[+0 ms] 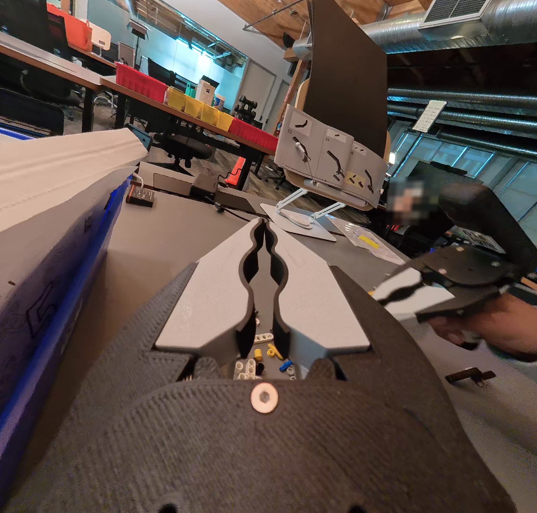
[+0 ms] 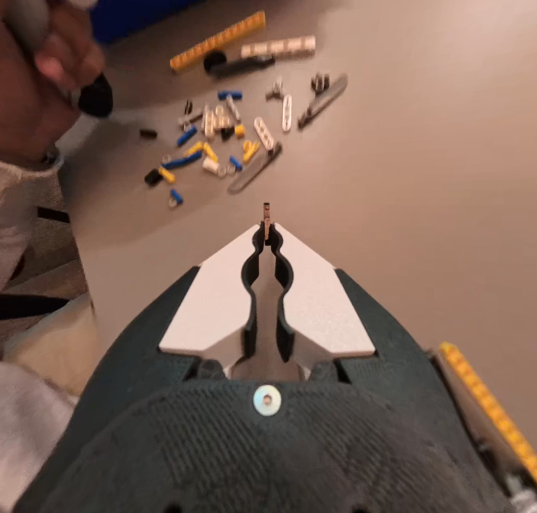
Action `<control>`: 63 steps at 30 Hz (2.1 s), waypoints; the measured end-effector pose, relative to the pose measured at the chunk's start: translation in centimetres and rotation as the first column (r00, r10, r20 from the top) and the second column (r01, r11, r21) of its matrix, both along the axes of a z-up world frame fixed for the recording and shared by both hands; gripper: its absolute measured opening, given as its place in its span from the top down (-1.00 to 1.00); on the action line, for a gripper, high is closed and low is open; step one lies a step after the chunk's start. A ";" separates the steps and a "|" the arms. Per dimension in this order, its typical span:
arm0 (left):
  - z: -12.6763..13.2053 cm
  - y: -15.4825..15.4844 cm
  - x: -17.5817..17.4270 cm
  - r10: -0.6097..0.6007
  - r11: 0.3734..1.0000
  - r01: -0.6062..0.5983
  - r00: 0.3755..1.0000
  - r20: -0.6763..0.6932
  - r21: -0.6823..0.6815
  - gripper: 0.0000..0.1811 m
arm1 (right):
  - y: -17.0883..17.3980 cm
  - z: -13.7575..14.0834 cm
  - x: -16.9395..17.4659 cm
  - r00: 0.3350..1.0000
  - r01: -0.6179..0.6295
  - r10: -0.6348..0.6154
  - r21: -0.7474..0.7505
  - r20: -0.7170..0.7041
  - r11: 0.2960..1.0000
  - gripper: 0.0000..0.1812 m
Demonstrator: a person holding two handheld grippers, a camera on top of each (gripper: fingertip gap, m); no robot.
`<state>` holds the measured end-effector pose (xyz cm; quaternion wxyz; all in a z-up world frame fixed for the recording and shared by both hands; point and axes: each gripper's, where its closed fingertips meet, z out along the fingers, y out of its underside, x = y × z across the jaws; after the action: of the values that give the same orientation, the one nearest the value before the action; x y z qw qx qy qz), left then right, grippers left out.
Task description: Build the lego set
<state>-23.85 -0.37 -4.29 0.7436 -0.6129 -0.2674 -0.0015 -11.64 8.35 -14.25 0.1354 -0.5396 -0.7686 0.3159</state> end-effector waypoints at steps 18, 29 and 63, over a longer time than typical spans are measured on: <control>-0.1 -0.2 0.5 0.008 1.000 -0.008 1.000 -0.009 -0.022 1.00 | -2.7 -4.0 7.4 0.971 0.131 -0.082 -0.215 0.223 0.968 0.82; 0.2 -0.4 0.3 0.008 1.000 -0.008 1.000 -0.002 0.002 1.00 | -3.7 -1.0 3.8 0.999 0.020 -0.022 -0.057 -0.030 0.998 0.80; 0.4 0.0 0.4 -0.004 1.000 0.004 1.000 0.001 0.003 1.00 | -11.7 -2.8 -4.0 0.983 -0.116 0.121 0.042 -0.135 0.992 0.94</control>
<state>-23.48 -0.36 -3.94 0.7442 -0.6125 -0.2665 -0.0038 -15.62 -3.37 -17.07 0.1783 -0.4675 -0.7933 0.3468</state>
